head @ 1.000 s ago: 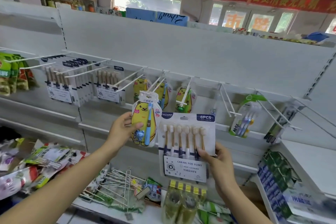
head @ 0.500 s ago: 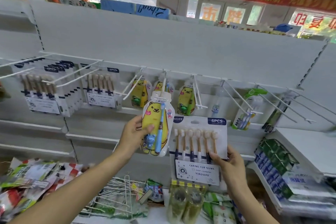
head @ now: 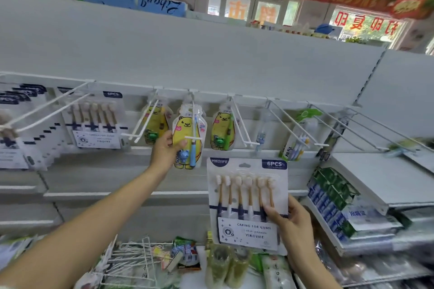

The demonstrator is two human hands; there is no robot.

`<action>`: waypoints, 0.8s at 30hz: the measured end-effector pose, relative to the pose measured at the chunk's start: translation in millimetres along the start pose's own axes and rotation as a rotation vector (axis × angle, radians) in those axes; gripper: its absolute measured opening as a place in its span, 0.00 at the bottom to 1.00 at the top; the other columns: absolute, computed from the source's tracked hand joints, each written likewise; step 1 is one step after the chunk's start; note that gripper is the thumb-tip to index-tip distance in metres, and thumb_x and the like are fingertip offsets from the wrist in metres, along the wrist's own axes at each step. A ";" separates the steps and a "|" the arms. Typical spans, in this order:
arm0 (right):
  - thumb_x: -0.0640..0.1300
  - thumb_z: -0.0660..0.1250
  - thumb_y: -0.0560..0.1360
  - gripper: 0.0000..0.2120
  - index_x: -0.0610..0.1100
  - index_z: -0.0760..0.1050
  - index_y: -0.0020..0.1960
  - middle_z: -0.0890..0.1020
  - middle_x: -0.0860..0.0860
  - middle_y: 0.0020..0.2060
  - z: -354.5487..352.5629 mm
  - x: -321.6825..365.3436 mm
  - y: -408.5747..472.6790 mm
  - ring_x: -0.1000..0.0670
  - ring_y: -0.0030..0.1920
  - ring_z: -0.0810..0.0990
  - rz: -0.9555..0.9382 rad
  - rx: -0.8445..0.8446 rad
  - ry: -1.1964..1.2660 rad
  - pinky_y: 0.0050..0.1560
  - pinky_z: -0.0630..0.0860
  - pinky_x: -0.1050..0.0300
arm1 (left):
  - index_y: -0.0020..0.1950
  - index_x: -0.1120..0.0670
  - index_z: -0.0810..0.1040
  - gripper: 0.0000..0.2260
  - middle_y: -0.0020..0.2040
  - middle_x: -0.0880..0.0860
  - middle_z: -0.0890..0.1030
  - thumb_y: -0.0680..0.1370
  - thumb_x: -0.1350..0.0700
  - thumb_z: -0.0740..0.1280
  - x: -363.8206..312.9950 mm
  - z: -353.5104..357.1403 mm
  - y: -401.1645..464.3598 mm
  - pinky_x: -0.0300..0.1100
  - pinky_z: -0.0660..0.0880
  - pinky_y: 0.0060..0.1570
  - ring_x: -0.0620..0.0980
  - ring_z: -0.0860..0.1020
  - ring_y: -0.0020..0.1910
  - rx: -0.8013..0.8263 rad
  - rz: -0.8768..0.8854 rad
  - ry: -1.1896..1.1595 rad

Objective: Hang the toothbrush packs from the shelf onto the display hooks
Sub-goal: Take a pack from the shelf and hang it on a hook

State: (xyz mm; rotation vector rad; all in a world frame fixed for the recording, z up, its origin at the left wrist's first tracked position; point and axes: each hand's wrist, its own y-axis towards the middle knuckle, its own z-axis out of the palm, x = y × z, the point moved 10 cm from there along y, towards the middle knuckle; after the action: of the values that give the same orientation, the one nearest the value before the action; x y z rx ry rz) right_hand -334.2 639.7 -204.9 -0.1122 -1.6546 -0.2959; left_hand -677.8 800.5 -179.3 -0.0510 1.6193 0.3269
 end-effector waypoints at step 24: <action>0.33 0.72 0.73 0.09 0.40 0.81 0.53 0.87 0.43 0.46 97.7 -3.4 -28.4 0.41 0.49 0.86 0.073 0.161 0.079 0.49 0.83 0.43 | 0.61 0.49 0.79 0.26 0.54 0.41 0.83 0.79 0.33 0.53 14.6 -34.3 -75.1 0.43 0.73 0.64 0.39 0.80 0.55 0.245 -0.069 0.029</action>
State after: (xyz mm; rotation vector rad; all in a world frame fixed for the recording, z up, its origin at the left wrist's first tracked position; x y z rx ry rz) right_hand -434.9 638.0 -219.6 -0.0392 -1.5853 -0.1094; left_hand -695.0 722.8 -205.7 0.0750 1.6720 0.0736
